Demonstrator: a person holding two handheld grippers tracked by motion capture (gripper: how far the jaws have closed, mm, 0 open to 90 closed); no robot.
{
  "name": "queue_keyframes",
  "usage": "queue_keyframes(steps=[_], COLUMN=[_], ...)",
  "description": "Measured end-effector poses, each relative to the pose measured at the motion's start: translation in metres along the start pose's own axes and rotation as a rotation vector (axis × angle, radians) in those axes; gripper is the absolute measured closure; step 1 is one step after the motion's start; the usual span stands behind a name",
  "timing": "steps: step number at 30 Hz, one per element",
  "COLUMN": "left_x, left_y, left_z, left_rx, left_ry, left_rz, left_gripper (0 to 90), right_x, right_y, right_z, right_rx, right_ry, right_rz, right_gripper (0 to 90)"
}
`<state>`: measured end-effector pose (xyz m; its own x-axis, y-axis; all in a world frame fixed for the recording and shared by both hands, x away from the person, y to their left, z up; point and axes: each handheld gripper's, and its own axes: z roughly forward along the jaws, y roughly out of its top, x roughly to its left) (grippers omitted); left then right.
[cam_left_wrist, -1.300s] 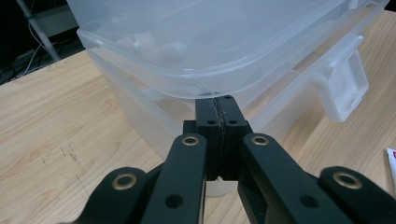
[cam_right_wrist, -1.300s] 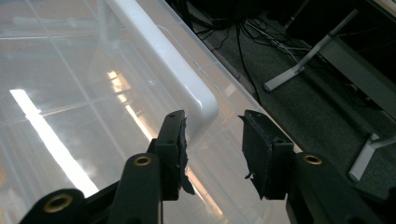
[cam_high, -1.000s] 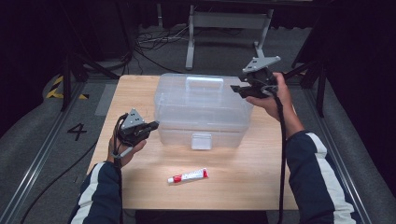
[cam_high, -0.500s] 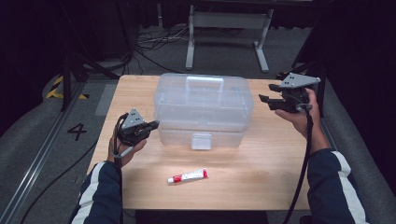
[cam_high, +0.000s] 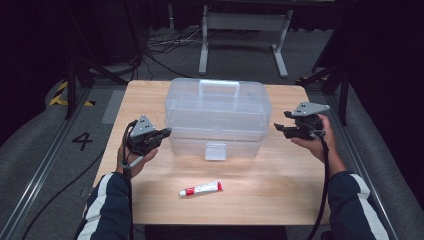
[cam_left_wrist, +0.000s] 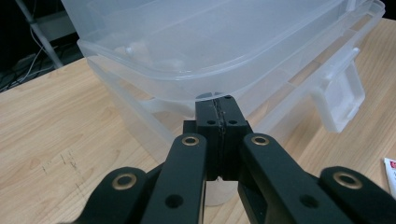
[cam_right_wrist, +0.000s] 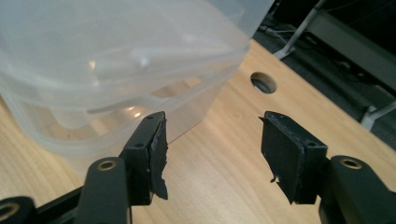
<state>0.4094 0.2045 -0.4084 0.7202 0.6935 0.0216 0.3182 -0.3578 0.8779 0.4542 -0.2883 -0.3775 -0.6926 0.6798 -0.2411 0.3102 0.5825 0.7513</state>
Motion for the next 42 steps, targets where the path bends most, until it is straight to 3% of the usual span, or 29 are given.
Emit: queue_keyframes(steps=[3, 10, 17, 26, 30, 37, 42], left_x=[0.001, 0.001, 0.002, 0.001, 0.0, -0.003, -0.003], left_y=[0.001, 0.002, 0.003, 0.003, 0.003, 0.003, 0.0], left_z=[0.0, 0.0, 0.0, 0.0, 0.0, 0.0, -0.001], left_rx=[-0.005, -0.003, 0.001, 0.006, 0.008, 0.02, 0.035], left_ry=[0.002, 0.008, 0.012, 0.011, 0.009, 0.005, 0.009], left_rz=[0.0, 0.003, 0.008, 0.011, 0.015, 0.033, 0.025], left_gripper=[90.0, 90.0, 89.6, 88.7, 85.0, 67.9, 65.0], right_x=[0.004, 0.01, 0.007, 0.01, 0.012, 0.014, 0.015], right_y=[-0.005, -0.008, -0.009, -0.01, -0.01, -0.01, -0.008], right_z=[0.007, 0.018, 0.015, 0.014, 0.013, 0.011, 0.008], right_rx=[0.004, -0.048, -0.112, -0.135, -0.145, -0.168, -0.212], right_ry=[0.005, 0.04, 0.038, 0.047, 0.033, 0.006, -0.01], right_rz=[-0.005, 0.007, 0.047, 0.041, 0.028, 0.015, 0.019], right_gripper=[40.5, 40.4, 40.7, 40.1, 40.8, 42.7, 48.1])
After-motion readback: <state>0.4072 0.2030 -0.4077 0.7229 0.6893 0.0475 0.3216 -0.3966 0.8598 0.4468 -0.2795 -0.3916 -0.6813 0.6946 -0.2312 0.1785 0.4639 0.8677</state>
